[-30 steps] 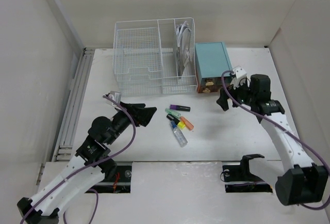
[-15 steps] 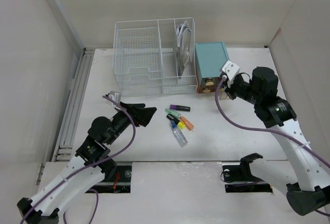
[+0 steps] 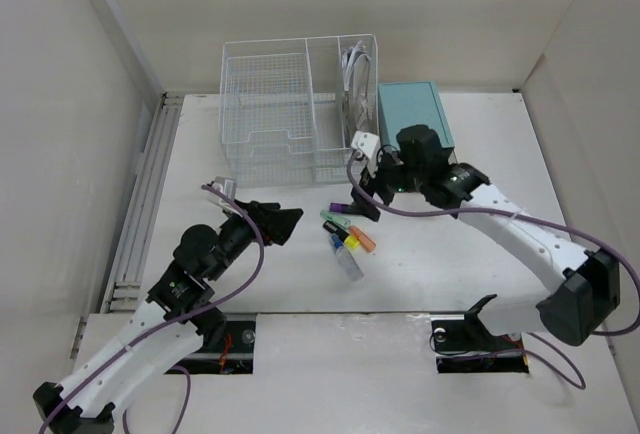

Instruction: Organize the desk

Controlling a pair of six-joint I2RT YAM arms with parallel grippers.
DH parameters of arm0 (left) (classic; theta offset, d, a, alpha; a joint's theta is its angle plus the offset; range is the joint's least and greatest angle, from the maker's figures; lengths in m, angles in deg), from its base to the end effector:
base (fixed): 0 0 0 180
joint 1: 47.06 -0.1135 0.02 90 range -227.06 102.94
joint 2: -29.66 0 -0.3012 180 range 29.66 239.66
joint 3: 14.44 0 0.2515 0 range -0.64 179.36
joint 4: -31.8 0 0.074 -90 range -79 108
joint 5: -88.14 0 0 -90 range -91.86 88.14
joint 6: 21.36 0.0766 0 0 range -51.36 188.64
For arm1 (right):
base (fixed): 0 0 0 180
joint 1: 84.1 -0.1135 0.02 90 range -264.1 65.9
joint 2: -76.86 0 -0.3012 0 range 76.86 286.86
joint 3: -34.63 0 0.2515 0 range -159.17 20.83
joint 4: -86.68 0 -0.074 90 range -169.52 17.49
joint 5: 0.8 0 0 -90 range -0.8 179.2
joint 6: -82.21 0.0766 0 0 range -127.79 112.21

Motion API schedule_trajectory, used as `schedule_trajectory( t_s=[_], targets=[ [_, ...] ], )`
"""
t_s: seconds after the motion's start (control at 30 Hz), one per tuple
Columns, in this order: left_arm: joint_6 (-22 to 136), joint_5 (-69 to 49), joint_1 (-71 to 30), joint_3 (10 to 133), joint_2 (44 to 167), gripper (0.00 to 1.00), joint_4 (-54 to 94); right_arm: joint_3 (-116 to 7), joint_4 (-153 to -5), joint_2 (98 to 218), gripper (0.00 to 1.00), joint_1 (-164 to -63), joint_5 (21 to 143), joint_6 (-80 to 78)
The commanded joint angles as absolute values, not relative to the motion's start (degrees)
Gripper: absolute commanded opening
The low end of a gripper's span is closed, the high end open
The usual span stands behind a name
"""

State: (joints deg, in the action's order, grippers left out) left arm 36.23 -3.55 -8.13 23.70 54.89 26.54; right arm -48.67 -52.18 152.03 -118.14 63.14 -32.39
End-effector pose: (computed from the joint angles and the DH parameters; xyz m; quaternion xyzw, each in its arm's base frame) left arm 0.1090 -0.0909 0.3181 0.0485 0.6566 -0.4468 0.6058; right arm 0.2394 0.2023 0.3624 -0.5131 0.6939 0.2357 0.4469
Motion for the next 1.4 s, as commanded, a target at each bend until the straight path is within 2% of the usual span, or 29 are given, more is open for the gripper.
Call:
schedule_trajectory(
  t_s=[0.0,0.13,0.17,0.2,0.23,0.33,0.4,0.43,0.47,0.57,0.7,0.8,0.87,1.0,1.1,1.37],
  targets=[
    [36.8,-2.2,-7.8,25.7,53.7,0.75,26.4,-42.3,-58.5,152.0,1.00,-119.7,66.5,-22.8],
    [36.8,0.6,-7.8,25.7,51.8,0.75,23.8,-39.6,-59.1,154.5,0.83,-123.3,71.5,-17.1],
    [36.3,1.6,-7.8,25.7,51.2,0.75,23.3,-39.6,-60.5,155.0,0.75,-124.0,73.6,-15.3],
    [35.2,2.8,-7.8,25.7,50.7,0.75,22.8,-38.7,-61.4,155.0,0.60,-124.0,74.2,-13.4],
    [34.5,4.2,-7.8,25.7,49.5,0.75,20.8,-37.5,-62.1,155.0,0.55,-124.5,74.8,-9.8],
    [31.9,10.2,-7.8,25.7,47.2,0.75,16.6,-36.8,-63.7,155.6,0.53,-126.2,73.7,-6.8],
    [30.8,14.3,-7.8,25.7,45.8,0.75,14.7,-36.8,-63.7,157.2,0.60,-127.6,71.2,-5.4],
    [30.8,15.4,-7.8,25.7,45.1,0.75,14.0,-36.8,-63.7,157.7,0.60,-128.4,71.2,-4.6],
    [30.1,16.2,-7.8,25.7,43.6,0.75,13.4,-36.3,-63.7,158.4,0.58,-128.4,71.2,-3.5],
    [29.5,17.5,-7.8,25.7,40.7,0.74,12.8,-36.8,-62.9,162.5,0.40,-128.9,75.3,-1.7],
    [29.5,18.0,-7.8,25.2,39.3,0.74,11.5,-38.5,-60.7,167.2,0.26,-132.4,84.2,1.5],
    [29.5,18.0,-7.8,24.6,39.3,0.74,11.5,-39.0,-60.7,168.6,0.24,-134.4,86.4,3.0],
    [29.5,18.0,-7.8,24.6,38.7,0.74,11.5,-39.6,-61.3,170.5,0.28,-134.4,86.4,3.0],
    [30.1,17.5,-7.8,23.4,38.2,0.74,11.5,-40.8,-61.8,172.8,0.42,-134.4,86.4,3.0],
    [30.1,17.0,-7.8,23.4,37.6,0.74,11.5,-42.0,-61.8,174.1,0.46,-134.4,86.4,3.0],
    [30.1,15.8,-7.8,22.9,35.5,0.74,11.5,-42.5,-61.8,176.9,0.47,-134.9,87.5,3.0]
  ],
)
